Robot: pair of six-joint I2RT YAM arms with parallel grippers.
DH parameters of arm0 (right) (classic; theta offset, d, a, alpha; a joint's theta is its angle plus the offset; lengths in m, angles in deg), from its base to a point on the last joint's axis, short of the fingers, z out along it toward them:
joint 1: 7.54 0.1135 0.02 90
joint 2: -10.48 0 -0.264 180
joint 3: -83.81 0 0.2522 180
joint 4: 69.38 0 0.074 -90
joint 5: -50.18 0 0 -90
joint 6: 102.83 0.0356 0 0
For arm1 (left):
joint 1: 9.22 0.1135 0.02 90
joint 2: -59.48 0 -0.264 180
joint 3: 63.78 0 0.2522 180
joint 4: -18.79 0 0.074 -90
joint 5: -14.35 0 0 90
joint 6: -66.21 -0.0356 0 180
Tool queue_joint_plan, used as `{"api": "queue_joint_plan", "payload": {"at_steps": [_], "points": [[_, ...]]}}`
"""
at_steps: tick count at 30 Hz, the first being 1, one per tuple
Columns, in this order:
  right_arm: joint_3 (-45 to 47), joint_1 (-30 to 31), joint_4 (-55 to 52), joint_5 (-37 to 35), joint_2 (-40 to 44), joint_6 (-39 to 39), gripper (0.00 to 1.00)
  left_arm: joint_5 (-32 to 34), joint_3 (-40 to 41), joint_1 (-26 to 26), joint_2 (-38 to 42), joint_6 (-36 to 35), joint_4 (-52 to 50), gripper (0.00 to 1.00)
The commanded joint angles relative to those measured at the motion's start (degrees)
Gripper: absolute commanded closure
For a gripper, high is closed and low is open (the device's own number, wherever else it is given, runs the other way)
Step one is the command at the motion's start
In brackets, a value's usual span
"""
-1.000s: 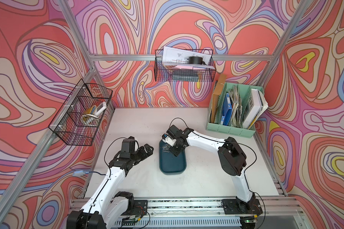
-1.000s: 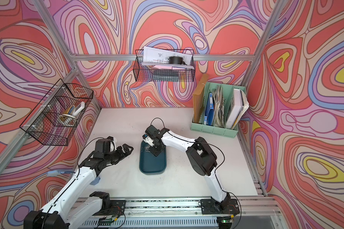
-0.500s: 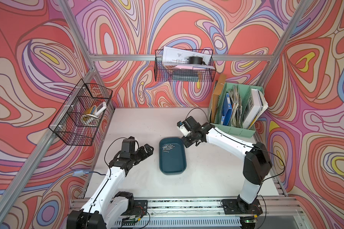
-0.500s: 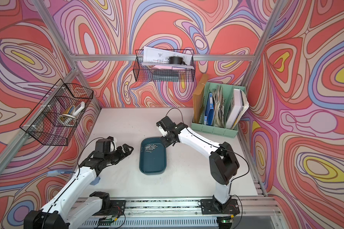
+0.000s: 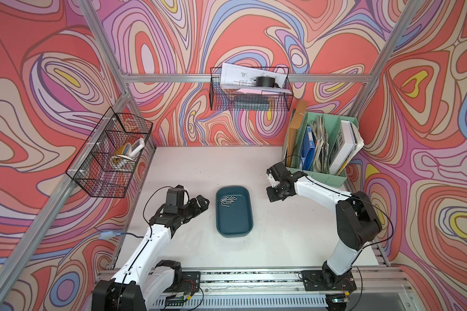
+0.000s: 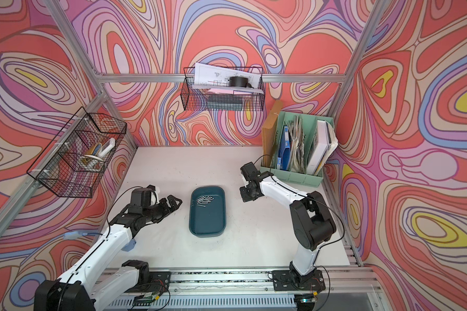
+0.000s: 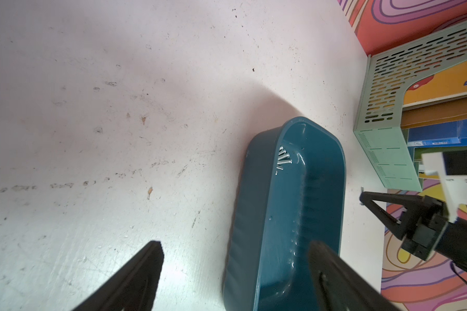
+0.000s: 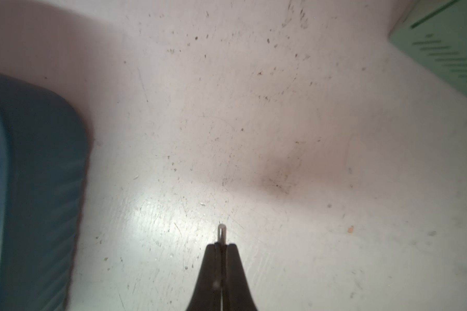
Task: Take out the screws from the storage box
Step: Place the screw at the center of the board.
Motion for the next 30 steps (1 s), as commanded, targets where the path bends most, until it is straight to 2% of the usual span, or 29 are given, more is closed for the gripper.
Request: {"api": "queue_joint_plan", "payload": {"at_steps": [1,5,14,18,23,27,30], "points": [[1.4,0.1,3.7,1.2,-4.2,2.7,1.00,-0.6,0.5,-0.2,0.0,0.4,0.7,0.10],[1.4,0.0,4.5,1.0,-7.8,3.6,1.00,-0.7,0.3,-0.1,-0.1,0.3,0.3,0.10],[2.1,0.1,5.3,1.7,-8.7,4.3,1.00,-0.6,0.4,-0.1,0.0,0.4,0.4,0.10],[2.4,0.1,5.3,2.3,-7.6,4.5,0.88,-0.6,0.3,-0.1,0.0,0.4,0.3,0.11],[1.3,0.1,4.0,2.4,-3.0,4.8,0.53,-0.7,0.2,-0.1,0.0,0.3,0.4,0.10],[-0.9,0.2,1.5,4.1,3.9,4.5,0.50,-0.8,0.1,-0.1,0.2,0.3,0.3,0.10],[-2.5,2.7,0.8,5.4,10.0,2.4,0.49,-1.1,0.2,-0.1,0.3,0.2,0.3,0.10]]}}
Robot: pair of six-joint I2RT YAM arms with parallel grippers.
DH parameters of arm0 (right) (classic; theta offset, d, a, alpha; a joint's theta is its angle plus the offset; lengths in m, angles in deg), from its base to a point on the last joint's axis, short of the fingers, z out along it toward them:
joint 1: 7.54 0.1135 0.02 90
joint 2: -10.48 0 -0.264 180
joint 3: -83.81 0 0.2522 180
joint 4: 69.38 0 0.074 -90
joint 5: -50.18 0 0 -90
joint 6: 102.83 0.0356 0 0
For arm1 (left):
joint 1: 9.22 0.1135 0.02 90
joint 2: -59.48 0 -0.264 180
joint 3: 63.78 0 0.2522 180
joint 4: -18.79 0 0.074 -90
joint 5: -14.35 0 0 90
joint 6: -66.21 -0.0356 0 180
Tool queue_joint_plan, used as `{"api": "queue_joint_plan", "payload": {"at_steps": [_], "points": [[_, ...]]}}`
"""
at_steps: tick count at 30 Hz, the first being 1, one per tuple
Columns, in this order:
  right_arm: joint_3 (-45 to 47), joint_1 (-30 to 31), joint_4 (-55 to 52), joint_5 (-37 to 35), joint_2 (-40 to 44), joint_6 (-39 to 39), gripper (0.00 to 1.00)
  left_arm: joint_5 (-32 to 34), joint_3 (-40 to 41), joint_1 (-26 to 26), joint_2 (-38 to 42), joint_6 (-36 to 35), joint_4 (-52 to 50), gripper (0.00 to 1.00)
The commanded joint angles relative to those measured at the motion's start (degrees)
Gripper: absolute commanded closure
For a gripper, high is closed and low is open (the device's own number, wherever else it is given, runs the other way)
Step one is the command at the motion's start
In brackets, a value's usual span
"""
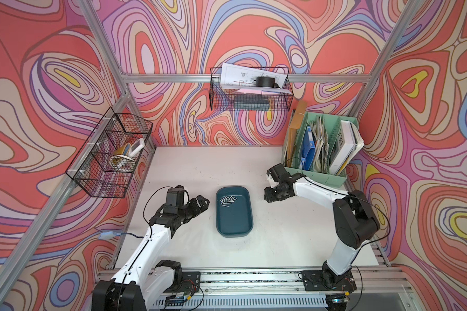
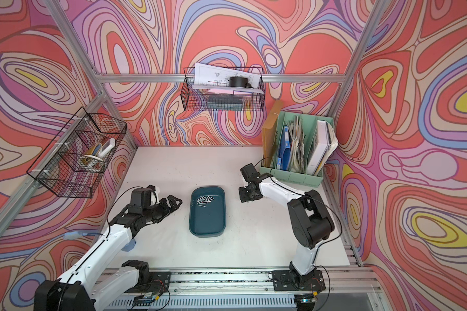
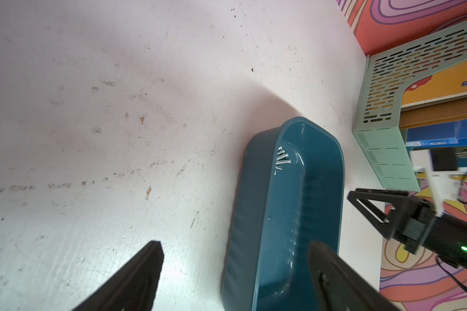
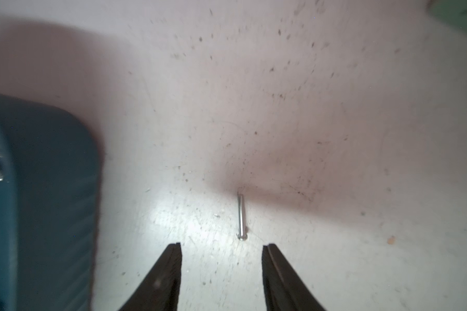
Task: Take out the screws from the storage box
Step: Place the screw at the center of the board, then pick up the screw from the storage box.
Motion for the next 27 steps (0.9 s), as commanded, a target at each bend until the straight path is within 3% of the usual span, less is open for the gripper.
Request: {"api": "queue_joint_plan", "payload": {"at_steps": [1,6,16,20,27], "points": [[-3.3,3.8,-0.7,2.1,7.9,-2.7,0.48,-0.8,0.3,-0.2,0.3,0.0,0.3,0.10],[-8.3,10.7,-0.7,2.9,8.7,-6.8,0.48,-1.0,0.3,-0.2,0.3,0.2,0.5,0.11],[-25.5,19.9,-7.2,1.6,-14.3,-15.2,0.63,1.9,0.2,-0.1,3.0,-0.8,-3.0,0.11],[-28.8,20.4,-7.8,1.8,-20.2,-15.6,0.70,2.5,0.0,-0.1,3.5,-0.8,-3.9,0.11],[-29.2,20.4,-5.4,1.7,-24.2,-15.4,0.72,2.5,0.0,-0.1,3.6,-0.8,-4.0,0.11]]}}
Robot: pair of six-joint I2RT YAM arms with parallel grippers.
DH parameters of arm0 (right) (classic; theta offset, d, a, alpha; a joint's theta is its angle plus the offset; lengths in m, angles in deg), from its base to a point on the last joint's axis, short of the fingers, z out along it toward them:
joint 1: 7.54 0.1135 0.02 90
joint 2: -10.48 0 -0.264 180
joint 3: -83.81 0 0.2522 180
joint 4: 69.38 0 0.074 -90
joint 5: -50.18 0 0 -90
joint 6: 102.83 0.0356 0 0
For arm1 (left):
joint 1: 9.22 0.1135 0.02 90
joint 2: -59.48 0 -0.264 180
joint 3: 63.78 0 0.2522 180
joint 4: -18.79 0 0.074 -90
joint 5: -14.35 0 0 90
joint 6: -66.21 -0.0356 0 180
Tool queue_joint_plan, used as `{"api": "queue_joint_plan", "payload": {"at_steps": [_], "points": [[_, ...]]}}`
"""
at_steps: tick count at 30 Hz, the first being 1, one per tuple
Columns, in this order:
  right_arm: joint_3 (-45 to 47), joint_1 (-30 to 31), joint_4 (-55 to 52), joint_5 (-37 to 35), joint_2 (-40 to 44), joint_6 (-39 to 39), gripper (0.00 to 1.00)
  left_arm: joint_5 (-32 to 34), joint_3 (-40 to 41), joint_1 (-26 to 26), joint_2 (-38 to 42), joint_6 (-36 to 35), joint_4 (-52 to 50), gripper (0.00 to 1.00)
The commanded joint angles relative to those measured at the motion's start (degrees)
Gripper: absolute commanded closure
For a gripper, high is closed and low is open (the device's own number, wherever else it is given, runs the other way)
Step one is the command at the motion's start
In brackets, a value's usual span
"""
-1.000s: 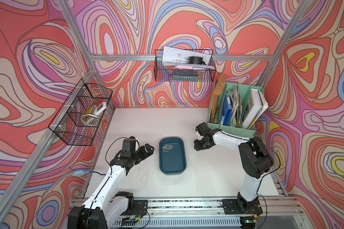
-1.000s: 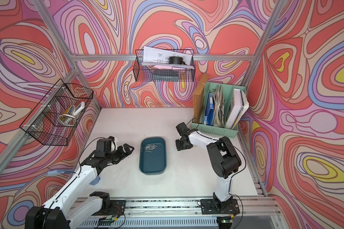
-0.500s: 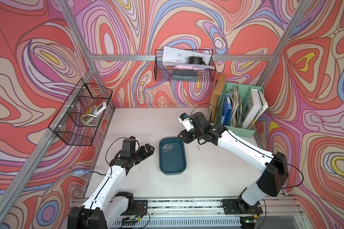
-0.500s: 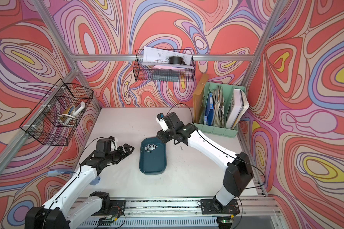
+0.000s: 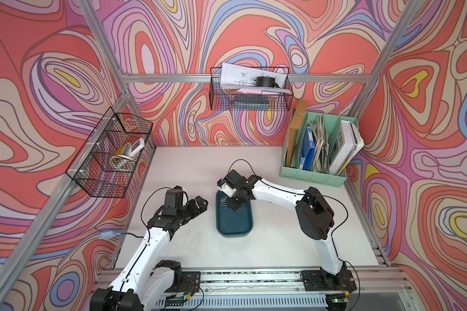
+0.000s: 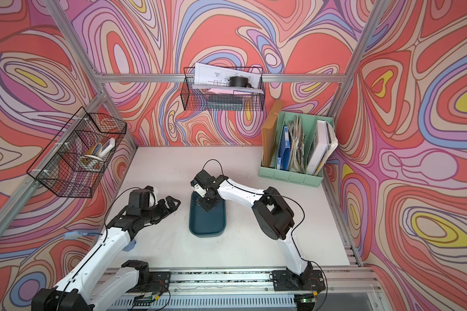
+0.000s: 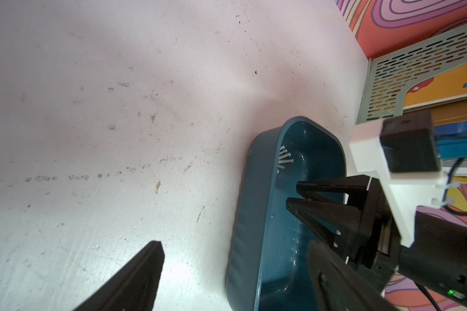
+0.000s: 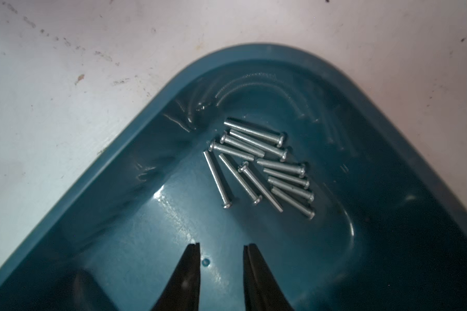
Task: Take out the screws from the storage box
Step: Pick up the screw from the storage box.
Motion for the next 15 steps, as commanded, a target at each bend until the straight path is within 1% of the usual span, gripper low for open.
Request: {"api": "queue_joint_plan", "payload": {"at_steps": [1,15], "points": [[-2.2,-0.1,0.9,-0.4,-1.4,-0.5,0.72,0.6,0.0,-0.1,0.5,-0.5,-1.2,0.11],[-4.1,-0.2,3.0,0.1,-5.9,0.2,0.73,0.2,0.2,-0.2,0.6,-0.3,-1.2,0.11]]}}
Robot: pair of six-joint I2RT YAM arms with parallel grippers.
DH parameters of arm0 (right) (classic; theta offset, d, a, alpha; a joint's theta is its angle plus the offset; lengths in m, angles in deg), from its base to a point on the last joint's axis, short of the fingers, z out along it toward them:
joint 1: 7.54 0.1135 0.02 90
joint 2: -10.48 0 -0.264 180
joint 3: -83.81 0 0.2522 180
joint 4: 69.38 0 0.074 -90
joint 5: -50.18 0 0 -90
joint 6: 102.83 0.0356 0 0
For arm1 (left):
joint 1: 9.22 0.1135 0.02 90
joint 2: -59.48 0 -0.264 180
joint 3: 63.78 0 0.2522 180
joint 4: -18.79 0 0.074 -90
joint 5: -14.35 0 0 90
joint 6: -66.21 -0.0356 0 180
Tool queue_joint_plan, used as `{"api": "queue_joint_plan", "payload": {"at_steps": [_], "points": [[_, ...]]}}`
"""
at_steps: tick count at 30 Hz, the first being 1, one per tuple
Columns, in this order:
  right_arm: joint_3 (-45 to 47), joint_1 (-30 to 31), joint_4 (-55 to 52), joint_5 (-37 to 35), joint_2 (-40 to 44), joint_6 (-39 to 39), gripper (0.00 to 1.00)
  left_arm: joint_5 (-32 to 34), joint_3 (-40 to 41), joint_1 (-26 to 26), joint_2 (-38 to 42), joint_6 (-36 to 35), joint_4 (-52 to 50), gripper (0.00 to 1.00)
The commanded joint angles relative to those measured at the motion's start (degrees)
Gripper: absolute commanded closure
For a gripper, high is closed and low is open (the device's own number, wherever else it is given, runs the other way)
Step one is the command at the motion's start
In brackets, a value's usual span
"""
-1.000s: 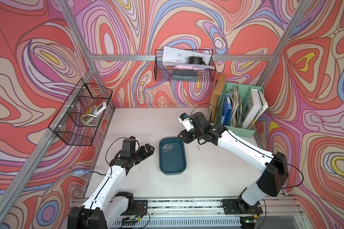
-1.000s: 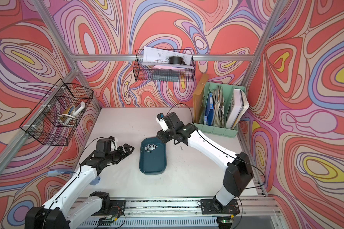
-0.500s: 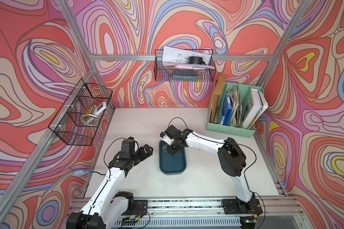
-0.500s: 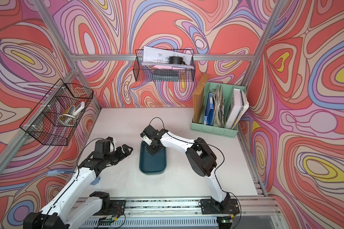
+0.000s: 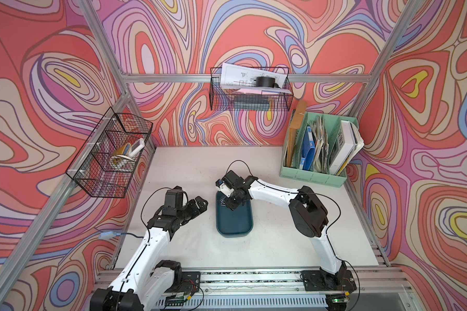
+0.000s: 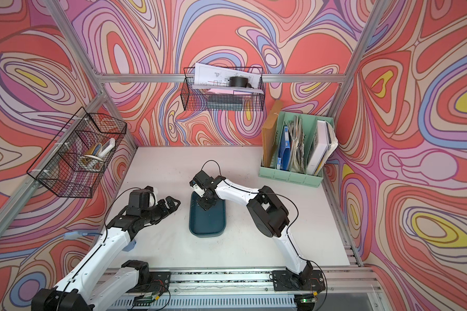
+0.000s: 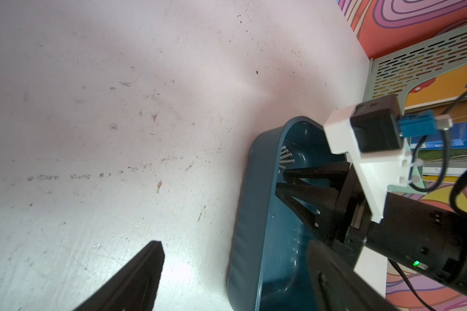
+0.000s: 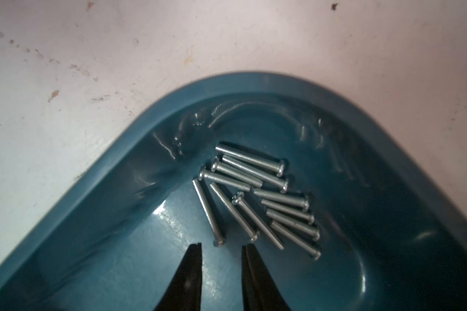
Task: Take out the screws from the storage box
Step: Pick up the screw from the storage box.
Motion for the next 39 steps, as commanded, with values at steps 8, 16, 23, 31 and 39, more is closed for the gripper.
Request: {"api": "queue_joint_plan", "payload": {"at_steps": [8,16,23,31,39], "points": [[-1.4,0.0,1.6,0.4,-2.8,1.2,0.73,0.4,0.2,-0.1,1.0,-0.5,-1.4,0.11],[-0.8,-0.1,1.7,0.7,-3.4,2.5,0.77,0.2,0.5,-0.1,0.8,-0.5,-1.4,0.11],[1.9,0.3,2.2,-0.2,-2.7,3.0,0.77,0.4,0.5,-0.1,1.1,-0.5,-1.5,0.11],[3.0,1.0,1.9,-2.5,-2.8,2.7,0.80,0.6,0.5,-0.1,1.4,-0.4,-1.8,0.11],[2.2,1.0,1.2,-2.5,-2.0,2.4,0.90,0.5,0.4,-0.1,1.5,-0.4,-1.8,0.11]]}}
